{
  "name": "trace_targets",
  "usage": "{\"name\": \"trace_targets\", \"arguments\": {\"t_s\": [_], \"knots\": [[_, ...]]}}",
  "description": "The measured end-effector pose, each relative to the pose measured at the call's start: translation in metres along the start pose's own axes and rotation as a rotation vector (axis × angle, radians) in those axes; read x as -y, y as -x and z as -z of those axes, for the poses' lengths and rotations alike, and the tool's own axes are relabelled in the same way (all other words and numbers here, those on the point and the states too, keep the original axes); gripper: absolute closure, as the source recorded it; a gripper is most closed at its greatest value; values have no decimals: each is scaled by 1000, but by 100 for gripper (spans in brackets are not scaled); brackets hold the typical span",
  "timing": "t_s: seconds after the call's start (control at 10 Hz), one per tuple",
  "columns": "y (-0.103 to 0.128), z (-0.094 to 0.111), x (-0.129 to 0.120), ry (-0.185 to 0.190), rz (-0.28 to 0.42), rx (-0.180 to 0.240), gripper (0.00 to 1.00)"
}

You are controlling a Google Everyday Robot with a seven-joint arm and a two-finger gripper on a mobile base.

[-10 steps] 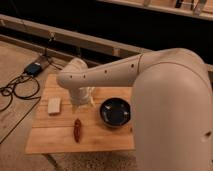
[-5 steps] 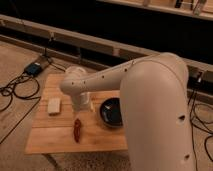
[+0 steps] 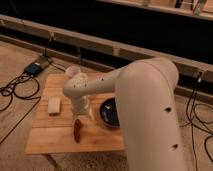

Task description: Place the pepper in the ceramic cup

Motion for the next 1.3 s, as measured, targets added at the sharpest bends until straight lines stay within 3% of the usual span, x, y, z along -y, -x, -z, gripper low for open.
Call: {"name": "trace_targets", "arguments": {"t_s": [0.7,1.1,1.3], "knots": [[-6,-40,-36,12,51,-81,37],[1,-42,-44,18,66,-85,74],[9,-34,-41,30,56,-71,95]]}}
